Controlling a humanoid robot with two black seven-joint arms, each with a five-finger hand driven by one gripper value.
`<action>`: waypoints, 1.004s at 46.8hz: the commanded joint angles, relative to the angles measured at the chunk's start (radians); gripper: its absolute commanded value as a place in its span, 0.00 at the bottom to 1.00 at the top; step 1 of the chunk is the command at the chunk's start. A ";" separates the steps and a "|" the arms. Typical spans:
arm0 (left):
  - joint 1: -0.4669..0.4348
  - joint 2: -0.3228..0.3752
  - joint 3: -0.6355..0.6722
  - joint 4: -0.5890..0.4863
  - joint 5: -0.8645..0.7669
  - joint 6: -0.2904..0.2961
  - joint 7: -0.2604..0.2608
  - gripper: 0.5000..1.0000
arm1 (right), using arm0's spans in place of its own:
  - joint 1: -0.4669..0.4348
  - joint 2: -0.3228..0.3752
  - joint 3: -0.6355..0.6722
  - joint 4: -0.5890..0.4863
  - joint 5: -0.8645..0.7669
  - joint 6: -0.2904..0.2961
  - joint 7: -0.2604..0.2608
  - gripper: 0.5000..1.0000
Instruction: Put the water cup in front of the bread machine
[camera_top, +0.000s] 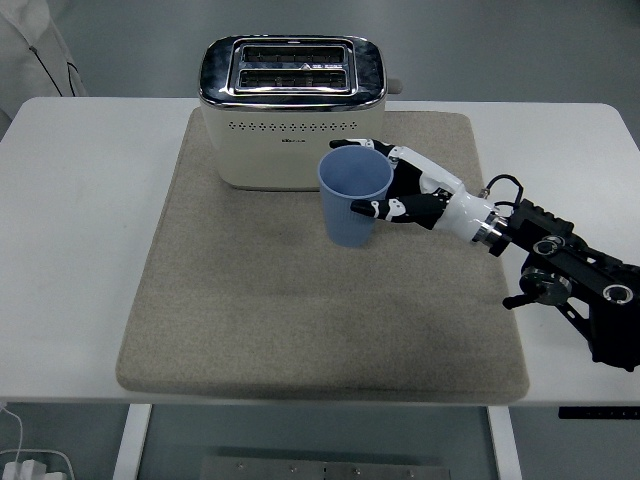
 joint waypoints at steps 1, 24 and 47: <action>0.000 0.000 0.000 0.000 0.000 0.000 0.000 1.00 | 0.014 0.038 -0.021 -0.017 -0.005 -0.028 -0.006 0.39; 0.000 0.000 0.000 0.000 0.000 0.000 0.000 1.00 | 0.066 0.193 -0.101 -0.088 -0.008 -0.203 -0.032 0.39; 0.000 0.000 0.000 0.000 0.000 0.000 0.000 1.00 | 0.095 0.193 -0.135 -0.193 -0.007 -0.235 -0.034 0.49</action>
